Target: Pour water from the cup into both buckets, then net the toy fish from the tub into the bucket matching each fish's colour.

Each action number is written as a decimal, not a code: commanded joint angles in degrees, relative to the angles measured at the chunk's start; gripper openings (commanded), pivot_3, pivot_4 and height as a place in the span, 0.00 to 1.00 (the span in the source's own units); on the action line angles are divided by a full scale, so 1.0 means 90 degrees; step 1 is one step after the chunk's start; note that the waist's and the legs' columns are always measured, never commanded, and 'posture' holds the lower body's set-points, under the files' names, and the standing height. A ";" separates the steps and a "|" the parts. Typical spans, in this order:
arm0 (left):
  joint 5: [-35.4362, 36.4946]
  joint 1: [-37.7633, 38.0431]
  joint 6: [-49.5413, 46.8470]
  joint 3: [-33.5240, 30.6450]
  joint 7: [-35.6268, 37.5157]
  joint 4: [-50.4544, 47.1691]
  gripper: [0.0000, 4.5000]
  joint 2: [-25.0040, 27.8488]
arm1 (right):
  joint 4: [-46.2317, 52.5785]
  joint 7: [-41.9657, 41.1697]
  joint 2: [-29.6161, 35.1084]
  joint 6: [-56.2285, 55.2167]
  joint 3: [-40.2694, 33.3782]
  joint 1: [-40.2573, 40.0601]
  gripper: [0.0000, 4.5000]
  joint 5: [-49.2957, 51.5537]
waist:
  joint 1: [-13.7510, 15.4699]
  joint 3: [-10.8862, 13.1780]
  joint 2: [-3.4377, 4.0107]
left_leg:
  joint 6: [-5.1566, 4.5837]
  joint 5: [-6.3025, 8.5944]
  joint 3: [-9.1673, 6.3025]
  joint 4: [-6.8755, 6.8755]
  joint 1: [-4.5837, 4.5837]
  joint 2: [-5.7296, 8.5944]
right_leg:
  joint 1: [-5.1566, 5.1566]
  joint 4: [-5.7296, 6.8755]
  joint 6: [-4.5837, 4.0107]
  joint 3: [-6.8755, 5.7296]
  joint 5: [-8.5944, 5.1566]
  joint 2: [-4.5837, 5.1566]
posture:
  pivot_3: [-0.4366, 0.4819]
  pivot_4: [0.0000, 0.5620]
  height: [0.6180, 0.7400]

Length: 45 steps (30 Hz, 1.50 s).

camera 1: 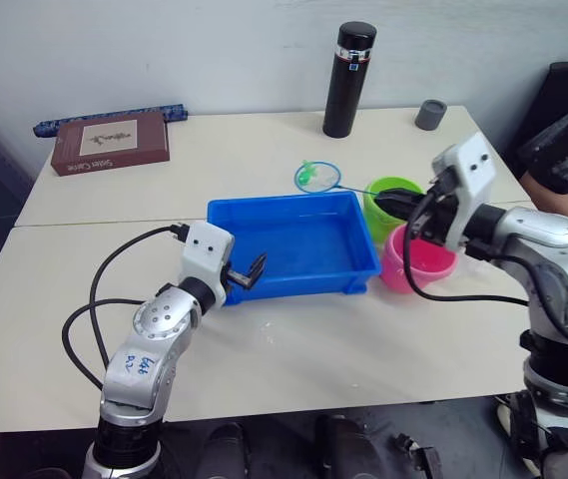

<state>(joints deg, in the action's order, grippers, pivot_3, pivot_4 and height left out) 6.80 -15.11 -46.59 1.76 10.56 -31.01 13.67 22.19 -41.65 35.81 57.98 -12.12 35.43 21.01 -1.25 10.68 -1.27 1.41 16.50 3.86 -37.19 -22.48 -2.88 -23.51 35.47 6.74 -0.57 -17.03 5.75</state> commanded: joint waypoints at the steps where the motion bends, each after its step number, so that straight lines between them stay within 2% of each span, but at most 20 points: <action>1: 0.0048 -0.0092 0.0191 0.0055 0.0088 -0.0075 1.00 0.0008 | 0.0081 0.0123 0.0368 -0.0332 -0.0440 -0.0307 0.00 -0.0004 | 0.0004 0.0000 0.0000 | -0.0001 0.0000 0.0000 0.0001 -0.0001 0.0000 | 0.0001 -0.0004 0.0000 -0.0001 0.0000 -0.0001 | 0.48 0.27 1.00; 9: 0.0038 -0.0145 0.0294 0.0075 0.0205 0.0033 1.00 0.0023 | -0.0544 0.0402 0.0932 -0.1802 -0.0717 -0.1402 0.00 -0.0603 | 0.0003 0.0000 0.0000 | -0.0005 0.0002 0.0004 -0.0002 -0.0003 0.0002 | 0.0002 -0.0008 0.0003 0.0002 0.0001 -0.0004 | 0.48 0.27 1.00; 17: 0.0028 -0.0153 0.0351 0.0089 0.0231 0.0066 1.00 0.0026 | -0.1183 0.0644 0.1149 -0.3298 -0.0463 -0.1827 0.00 -0.1277 | -0.0020 0.0000 0.0000 | -0.0007 -0.0003 0.0004 -0.0006 0.0003 0.0004 | 0.0004 -0.0004 0.0009 0.0010 0.0004 -0.0012 | 0.48 0.27 1.00; 22: 0.0026 -0.0132 0.0368 0.0096 0.0228 0.0054 1.00 0.0027 | -0.1390 0.0709 0.1233 -0.4162 -0.0200 -0.1862 0.00 -0.1741 | -0.0018 0.0000 0.0000 | -0.0006 -0.0003 0.0006 -0.0007 0.0002 0.0004 | 0.0005 -0.0004 0.0009 0.0013 0.0005 -0.0012 | 0.48 0.27 1.00; 29: 0.0018 -0.0120 0.0382 0.0080 0.0216 0.0046 1.00 0.0036 | -0.1939 0.0975 0.1700 -0.5890 0.0343 -0.2079 0.00 -0.2962 | -0.0006 0.0000 0.0000 | -0.0004 -0.0004 0.0006 -0.0011 0.0003 0.0006 | 0.0009 -0.0005 0.0012 0.0013 0.0006 -0.0012 | 0.48 0.27 1.00; 39: 0.0014 -0.0100 0.0357 0.0078 0.0200 0.0009 1.00 0.0039 | -0.3076 0.2091 0.2410 -0.7983 0.1026 -0.1732 0.00 -0.4898 | -0.0024 0.0000 0.0000 | 0.0035 -0.0027 0.0009 -0.0008 0.0009 0.0006 | 0.0010 -0.0003 0.0012 0.0017 0.0006 -0.0013 | 0.48 0.27 1.00; 45: 0.0003 -0.0115 0.0364 0.0065 0.0184 0.0027 1.00 0.0036 | -0.3341 0.2435 0.2648 -0.8797 0.1286 -0.1656 0.00 -0.5512 | -0.0019 0.0000 0.0000 | 0.0041 -0.0032 0.0010 -0.0009 0.0011 0.0006 | 0.0012 -0.0003 0.0012 0.0019 0.0006 -0.0014 | 0.48 0.27 1.00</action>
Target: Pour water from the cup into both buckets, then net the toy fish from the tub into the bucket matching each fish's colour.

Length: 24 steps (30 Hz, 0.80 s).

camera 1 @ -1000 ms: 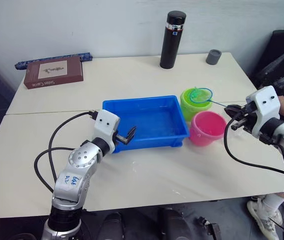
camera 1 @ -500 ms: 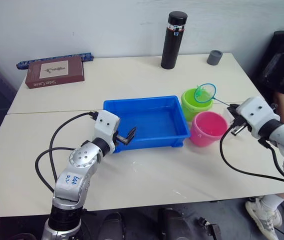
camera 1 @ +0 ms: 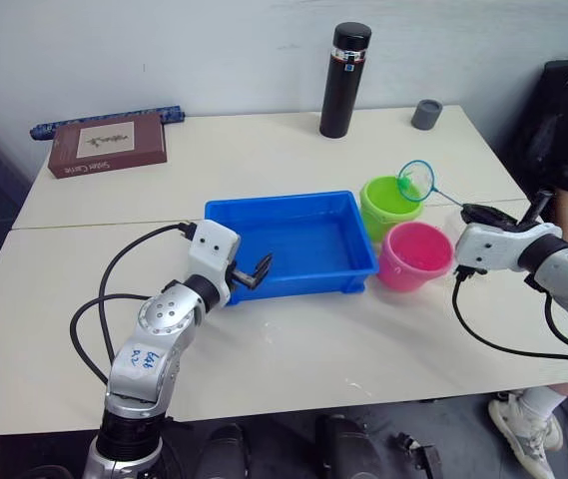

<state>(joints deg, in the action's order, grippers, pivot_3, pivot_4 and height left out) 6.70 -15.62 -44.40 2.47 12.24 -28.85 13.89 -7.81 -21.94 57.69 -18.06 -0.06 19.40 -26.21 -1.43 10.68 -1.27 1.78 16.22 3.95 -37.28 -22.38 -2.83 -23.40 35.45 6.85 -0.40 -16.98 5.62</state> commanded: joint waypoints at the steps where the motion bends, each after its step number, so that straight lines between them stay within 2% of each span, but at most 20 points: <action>1: 0.0012 -0.0061 0.0121 -0.0013 -0.0003 -0.0208 1.00 0.0010 | -0.0037 0.0291 0.0241 -0.0436 -0.0035 0.0140 0.00 -0.0352 | 0.0001 0.0000 0.0000 | 0.0001 0.0000 0.0001 0.0000 0.0000 0.0000 | 0.0000 0.0000 0.0000 0.0001 0.0000 0.0000 | 0.48 0.27 1.00; 8: 0.0015 -0.0083 0.0134 0.0005 -0.0004 -0.0182 1.00 -0.0010 | -0.0421 0.0630 0.0287 -0.0736 -0.0045 0.0438 0.00 -0.0764 | -0.0003 0.0000 0.0000 | 0.0005 -0.0004 0.0001 -0.0002 0.0004 0.0000 | 0.0003 0.0003 0.0001 0.0002 0.0001 0.0000 | 0.48 0.27 1.00; 16: 0.0017 -0.0062 0.0128 0.0017 -0.0009 -0.0204 1.00 -0.0023 | -0.0532 0.1005 0.0530 -0.1204 0.0274 0.0330 0.00 -0.1501 | -0.0003 0.0000 0.0000 | 0.0005 -0.0005 0.0003 -0.0003 0.0006 0.0000 | 0.0004 0.0005 0.0001 0.0004 0.0000 0.0000 | 0.48 0.27 1.00; 24: 0.0015 -0.0043 0.0118 0.0007 -0.0013 -0.0230 1.00 -0.0015 | -0.0680 0.1292 0.0530 -0.1170 0.0252 0.0668 0.00 -0.1631 | -0.0013 0.0000 0.0000 | 0.0007 -0.0007 0.0008 -0.0004 0.0011 0.0000 | 0.0004 0.0010 0.0001 0.0008 0.0001 0.0000 | 0.48 0.27 1.00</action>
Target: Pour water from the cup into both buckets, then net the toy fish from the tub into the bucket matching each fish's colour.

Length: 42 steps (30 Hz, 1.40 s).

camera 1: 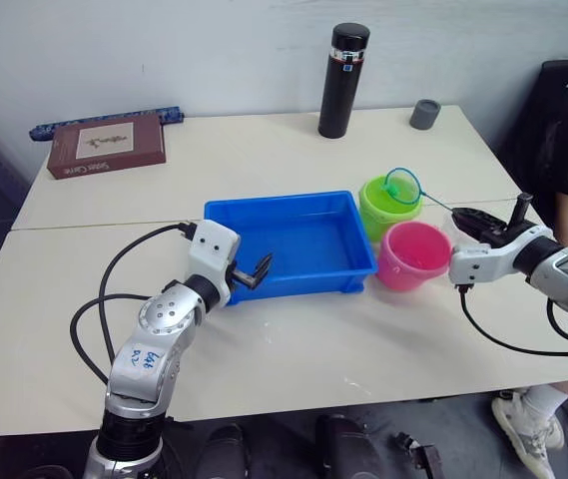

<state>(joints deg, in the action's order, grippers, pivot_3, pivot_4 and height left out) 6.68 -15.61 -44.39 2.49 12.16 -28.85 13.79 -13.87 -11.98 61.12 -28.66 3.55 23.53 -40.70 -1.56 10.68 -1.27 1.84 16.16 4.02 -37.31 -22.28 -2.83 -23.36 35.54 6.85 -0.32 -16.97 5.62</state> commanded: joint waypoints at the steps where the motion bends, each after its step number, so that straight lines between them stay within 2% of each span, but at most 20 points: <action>1: 0.0018 -0.0044 0.0122 -0.0003 -0.0002 -0.0224 1.00 0.0000 | -0.0041 0.0209 0.0145 0.0011 -0.0144 0.0270 0.00 -0.0043 | 0.0003 0.0000 0.0000 | 0.0000 -0.0001 0.0000 0.0000 0.0000 0.0000 | 0.0000 0.0001 0.0000 0.0001 0.0000 0.0000 | 0.48 0.27 1.00; 10: 0.0010 -0.0013 0.0119 -0.0007 -0.0018 -0.0261 1.00 -0.0001 | -0.0325 0.0185 0.0073 0.0031 0.0086 0.0418 0.00 -0.0143 | 0.0003 0.0000 0.0000 | -0.0002 -0.0002 0.0004 -0.0004 0.0002 0.0000 | 0.0003 0.0002 0.0002 0.0005 0.0001 0.0000 | 0.48 0.27 1.00; 15: 0.0010 -0.0021 0.0131 -0.0021 -0.0017 -0.0255 1.00 0.0007 | -0.0225 0.0109 -0.0078 0.0192 -0.0124 0.0656 0.00 0.0213 | 0.0002 0.0000 0.0000 | -0.0002 -0.0002 0.0005 -0.0003 0.0005 0.0000 | 0.0004 0.0002 0.0002 0.0007 0.0001 0.0000 | 0.48 0.27 1.00; 18: 0.0013 -0.0019 0.0126 -0.0013 -0.0009 -0.0273 1.00 0.0011 | 0.0003 -0.0440 -0.0364 0.0463 -0.0383 0.0732 0.00 0.1207 | -0.0009 0.0000 0.0000 | -0.0002 -0.0002 0.0009 -0.0003 0.0008 0.0000 | 0.0004 0.0006 0.0003 0.0010 0.0002 -0.0001 | 0.48 0.27 1.00; 22: 0.0038 -0.0023 0.0150 -0.0062 0.0077 -0.0273 1.00 0.0105 | 0.1291 -0.1700 -0.0820 0.1221 -0.0819 0.0537 0.00 0.3358 | -0.0001 0.0000 0.0000 | 0.0000 -0.0003 0.0006 0.0000 0.0009 -0.0004 | 0.0004 0.0008 0.0004 0.0011 0.0002 -0.0008 | 0.48 0.27 1.00; 26: 0.0072 -0.0018 0.0163 -0.0112 0.0160 -0.0284 1.00 0.0191 | 0.2278 -0.2646 -0.0805 0.1838 -0.1075 0.0060 0.00 0.4645 | 0.0064 0.0000 0.0000 | -0.0007 0.0001 0.0001 -0.0006 0.0005 -0.0003 | 0.0007 0.0008 0.0006 0.0009 0.0003 -0.0006 | 0.48 0.27 1.00; 31: 0.0200 0.0033 0.0300 -0.0179 0.0405 -0.0377 1.00 0.0336 | 0.3038 -0.3414 -0.0620 0.2014 -0.1377 -0.0614 0.00 0.5268 | 0.0156 0.0000 0.0000 | -0.0045 0.0023 -0.0007 -0.0017 0.0006 -0.0002 | 0.0021 0.0001 0.0006 0.0003 0.0004 -0.0005 | 0.48 0.27 1.00; 42: 0.1122 0.0043 0.0502 -0.0652 0.1212 -0.1172 1.00 0.0696 | 0.3319 -0.4279 -0.0634 0.1696 -0.1319 -0.1311 0.00 0.5599 | 0.0150 0.0000 0.0000 | -0.0046 0.0023 -0.0012 -0.0016 0.0015 -0.0003 | 0.0029 0.0003 0.0004 0.0001 0.0002 -0.0007 | 0.48 0.27 1.00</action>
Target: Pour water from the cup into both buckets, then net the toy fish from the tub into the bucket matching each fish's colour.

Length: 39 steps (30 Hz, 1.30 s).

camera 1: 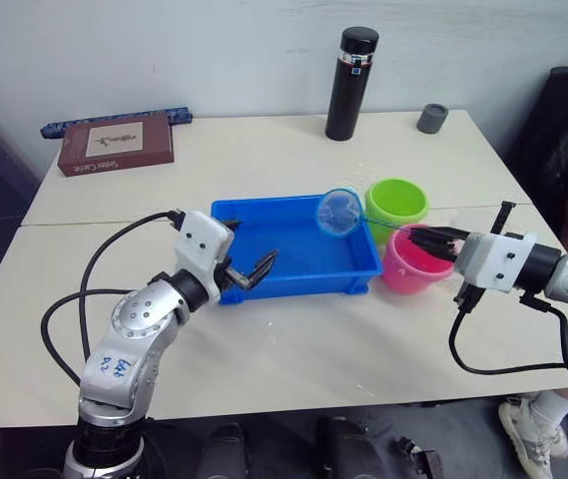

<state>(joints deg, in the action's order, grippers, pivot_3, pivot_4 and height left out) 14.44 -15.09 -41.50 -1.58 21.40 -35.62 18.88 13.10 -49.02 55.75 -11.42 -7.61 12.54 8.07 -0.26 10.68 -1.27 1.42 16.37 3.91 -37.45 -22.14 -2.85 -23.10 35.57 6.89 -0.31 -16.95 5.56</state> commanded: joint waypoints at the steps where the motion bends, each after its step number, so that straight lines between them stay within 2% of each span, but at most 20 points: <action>1: 0.0380 -0.0020 0.0161 -0.0285 0.0226 -0.0491 1.00 0.0160 | 0.0413 -0.0236 -0.0052 -0.0251 -0.0048 -0.0185 0.00 0.0215 | 0.0008 0.0000 0.0000 | 0.0000 0.0000 -0.0002 0.0000 -0.0001 0.0000 | 0.0000 0.0000 -0.0001 -0.0002 -0.0001 0.0000 | 0.48 0.27 1.00; 9: 0.0973 0.0001 0.0156 -0.0591 0.0411 -0.0771 1.00 0.0369 | 0.1141 -0.0657 -0.0192 -0.0187 0.0146 -0.0797 0.00 0.0606 | 0.0013 0.0000 0.0000 | 0.0000 0.0000 -0.0010 -0.0008 0.0002 0.0000 | 0.0014 -0.0002 0.0000 -0.0006 0.0000 0.0000 | 0.48 0.27 1.00; 16: 0.1132 -0.0006 0.0187 -0.0414 0.0347 -0.0784 1.00 0.0366 | 0.1414 -0.0840 -0.0469 -0.0228 0.0631 -0.0952 0.00 0.0632 | 0.0010 0.0000 -0.0001 | -0.0001 0.0001 -0.0021 -0.0012 0.0010 0.0001 | 0.0032 -0.0007 -0.0001 -0.0015 -0.0001 0.0000 | 0.48 0.27 1.00; 19: 0.1202 -0.0002 0.0198 -0.0375 0.0375 -0.0748 1.00 0.0384 | 0.1058 -0.0679 -0.0838 0.0265 0.0935 -0.0577 0.00 0.0637 | -0.0004 0.0000 -0.0001 | -0.0001 0.0001 -0.0023 -0.0012 0.0013 -0.0001 | 0.0033 -0.0006 -0.0003 -0.0016 -0.0002 -0.0001 | 0.48 0.27 1.00; 25: 0.1242 -0.0004 0.0252 -0.0194 0.0359 -0.0718 1.00 0.0366 | -0.0177 -0.0785 -0.1586 -0.0043 0.1745 0.0254 0.00 0.0035 | 0.0002 0.0000 -0.0001 | 0.0000 0.0001 -0.0025 -0.0015 0.0017 0.0000 | 0.0039 -0.0004 -0.0006 -0.0018 -0.0003 -0.0001 | 0.48 0.27 1.00; 29: 0.1233 -0.0013 0.0290 -0.0133 0.0340 -0.0716 1.00 0.0375 | -0.0556 -0.0948 -0.1974 0.0039 0.2125 0.0574 0.00 0.0013 | 0.0007 0.0000 -0.0001 | 0.0000 0.0001 -0.0027 -0.0013 0.0015 0.0000 | 0.0038 -0.0005 -0.0007 -0.0022 -0.0004 0.0000 | 0.48 0.27 1.00; 39: 0.1217 -0.0083 0.0295 -0.0074 0.0243 -0.0726 1.00 0.0382 | -0.0815 -0.1776 -0.1947 -0.0283 0.2687 0.0450 0.00 0.0049 | 0.0009 0.0000 -0.0001 | -0.0001 0.0001 -0.0029 -0.0014 0.0014 0.0000 | 0.0039 -0.0005 -0.0006 -0.0024 -0.0003 0.0001 | 0.48 0.27 1.00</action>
<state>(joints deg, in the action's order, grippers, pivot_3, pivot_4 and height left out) 24.74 -15.15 -39.93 -1.93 23.89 -40.11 22.24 4.20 -63.11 37.46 -11.98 16.20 17.19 7.74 -0.18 10.68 -1.27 1.42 16.38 3.65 -37.57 -22.01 -2.86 -22.75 35.53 6.83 -0.52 -16.98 5.56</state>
